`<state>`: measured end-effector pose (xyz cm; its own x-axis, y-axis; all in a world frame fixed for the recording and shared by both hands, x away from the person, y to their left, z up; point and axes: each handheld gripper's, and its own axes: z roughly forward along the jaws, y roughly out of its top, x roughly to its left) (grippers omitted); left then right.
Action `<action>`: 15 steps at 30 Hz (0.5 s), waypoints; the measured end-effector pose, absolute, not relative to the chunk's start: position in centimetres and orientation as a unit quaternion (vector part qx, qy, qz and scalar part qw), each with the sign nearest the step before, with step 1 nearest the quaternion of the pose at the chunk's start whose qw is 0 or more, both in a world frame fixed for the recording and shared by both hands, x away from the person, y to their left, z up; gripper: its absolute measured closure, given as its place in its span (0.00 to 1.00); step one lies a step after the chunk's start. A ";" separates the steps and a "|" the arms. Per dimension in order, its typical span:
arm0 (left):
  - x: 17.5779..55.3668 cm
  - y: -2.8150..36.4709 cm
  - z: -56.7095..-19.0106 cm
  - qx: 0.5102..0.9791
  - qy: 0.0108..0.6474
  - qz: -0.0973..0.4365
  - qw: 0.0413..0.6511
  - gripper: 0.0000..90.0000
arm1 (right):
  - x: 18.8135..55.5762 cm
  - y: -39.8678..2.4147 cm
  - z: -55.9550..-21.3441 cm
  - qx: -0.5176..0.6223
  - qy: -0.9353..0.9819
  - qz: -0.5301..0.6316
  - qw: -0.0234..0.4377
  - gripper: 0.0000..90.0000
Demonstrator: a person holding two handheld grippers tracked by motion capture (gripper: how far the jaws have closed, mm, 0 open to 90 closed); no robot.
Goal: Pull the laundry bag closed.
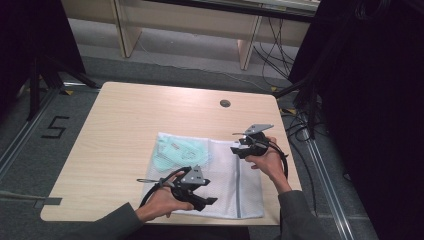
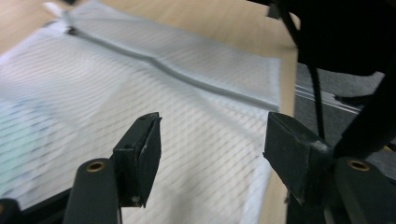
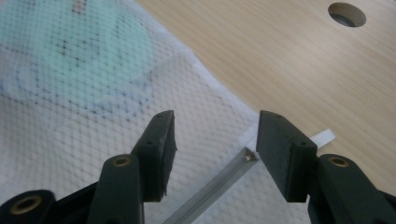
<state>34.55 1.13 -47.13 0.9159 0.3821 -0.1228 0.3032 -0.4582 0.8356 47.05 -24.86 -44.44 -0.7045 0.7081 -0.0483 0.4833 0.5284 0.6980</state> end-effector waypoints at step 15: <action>35.7 8.2 -46.1 0.829 0.264 0.086 0.486 0.30 | 42.6 -25.7 -44.8 0.341 0.855 0.359 0.155 0.48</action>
<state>35.72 8.17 -46.08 0.8460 0.5209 -0.1138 0.3540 -0.3890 0.8505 42.62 -25.71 -44.77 -0.7193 0.6943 -0.0209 0.4718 0.5104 0.7190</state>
